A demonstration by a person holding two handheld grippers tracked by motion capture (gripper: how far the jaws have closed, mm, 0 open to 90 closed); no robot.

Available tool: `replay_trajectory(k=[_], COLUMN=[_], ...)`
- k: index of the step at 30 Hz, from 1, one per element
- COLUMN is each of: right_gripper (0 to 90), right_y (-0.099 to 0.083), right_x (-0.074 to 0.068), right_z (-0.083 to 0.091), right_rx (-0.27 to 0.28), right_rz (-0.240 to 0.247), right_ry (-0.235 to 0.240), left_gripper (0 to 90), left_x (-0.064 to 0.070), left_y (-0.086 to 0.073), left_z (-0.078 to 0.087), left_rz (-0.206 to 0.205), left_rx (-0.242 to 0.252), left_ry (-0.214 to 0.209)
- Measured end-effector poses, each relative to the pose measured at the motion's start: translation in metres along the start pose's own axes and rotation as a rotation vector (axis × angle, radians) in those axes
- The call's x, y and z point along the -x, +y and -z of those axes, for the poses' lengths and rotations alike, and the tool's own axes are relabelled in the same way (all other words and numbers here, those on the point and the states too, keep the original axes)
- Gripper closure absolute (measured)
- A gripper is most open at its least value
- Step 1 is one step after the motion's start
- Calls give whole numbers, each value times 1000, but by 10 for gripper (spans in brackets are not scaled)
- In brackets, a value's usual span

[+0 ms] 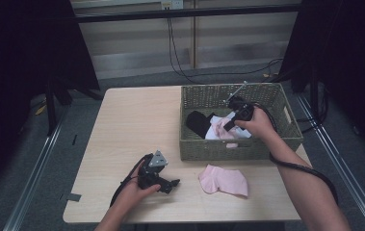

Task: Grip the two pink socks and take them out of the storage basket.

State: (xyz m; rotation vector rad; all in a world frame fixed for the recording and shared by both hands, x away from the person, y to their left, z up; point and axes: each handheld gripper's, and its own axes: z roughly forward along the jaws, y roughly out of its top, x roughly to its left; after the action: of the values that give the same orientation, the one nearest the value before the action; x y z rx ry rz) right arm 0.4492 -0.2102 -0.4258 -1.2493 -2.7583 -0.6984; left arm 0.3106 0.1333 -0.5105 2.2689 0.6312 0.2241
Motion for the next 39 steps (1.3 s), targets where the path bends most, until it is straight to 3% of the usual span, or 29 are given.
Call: replay_trajectory(k=[5, 8, 10, 15, 20, 21, 22, 27, 31, 34, 35, 37, 39], right_gripper=[900, 892, 738, 602, 703, 829, 891, 900, 896, 646, 646, 488, 408], right_y=[-1, -1, -1, 2, 5, 6, 7, 7, 7, 9, 9, 14, 17], right_x=[-2, -2, -1, 2, 2, 2, 2, 1, -2, -6, -6, -10, -12], right_z=[6, 7, 6, -3, -13, -18, -19, -17, -4, 7, 7, 10, 5], right_rx=[-3, 17, 34, 29, -7, -34, -49, -52, -35, 27, 27, 58, 52], right_rz=[11, -9, -25, -47, -55, -45, -38, -33, -22, -38, -38, -52, -53], right_ry=[9, 8, 8, -21, -3, -8, -4, 13, 23, 25, 25, -2, -19], left_gripper=[35, 35, 35, 35, 35, 35, 35, 35, 35, 35, 35, 35, 35], left_x=[0, 0, 0, 0, 0, 0, 0, 0, 0, 0, 0, 0, 0], left_y=[0, 0, 0, 0, 0, 0, 0, 0, 0, 0, 0, 0, 0], left_z=[0, 0, 0, 0, 0, 0, 0, 0, 0, 0, 0, 0, 0], left_rz=[0, 0, 0, -1, 3, 3, 3, 3, 0, 0, -3, 0, 0], left_rx=[0, 1, 0, -1, 1, 1, 1, 2, 0, 0, -3, -1, 1], left_ry=[0, -1, 0, -1, -1, -1, -2, -2, -1, -1, -1, -1, -1])
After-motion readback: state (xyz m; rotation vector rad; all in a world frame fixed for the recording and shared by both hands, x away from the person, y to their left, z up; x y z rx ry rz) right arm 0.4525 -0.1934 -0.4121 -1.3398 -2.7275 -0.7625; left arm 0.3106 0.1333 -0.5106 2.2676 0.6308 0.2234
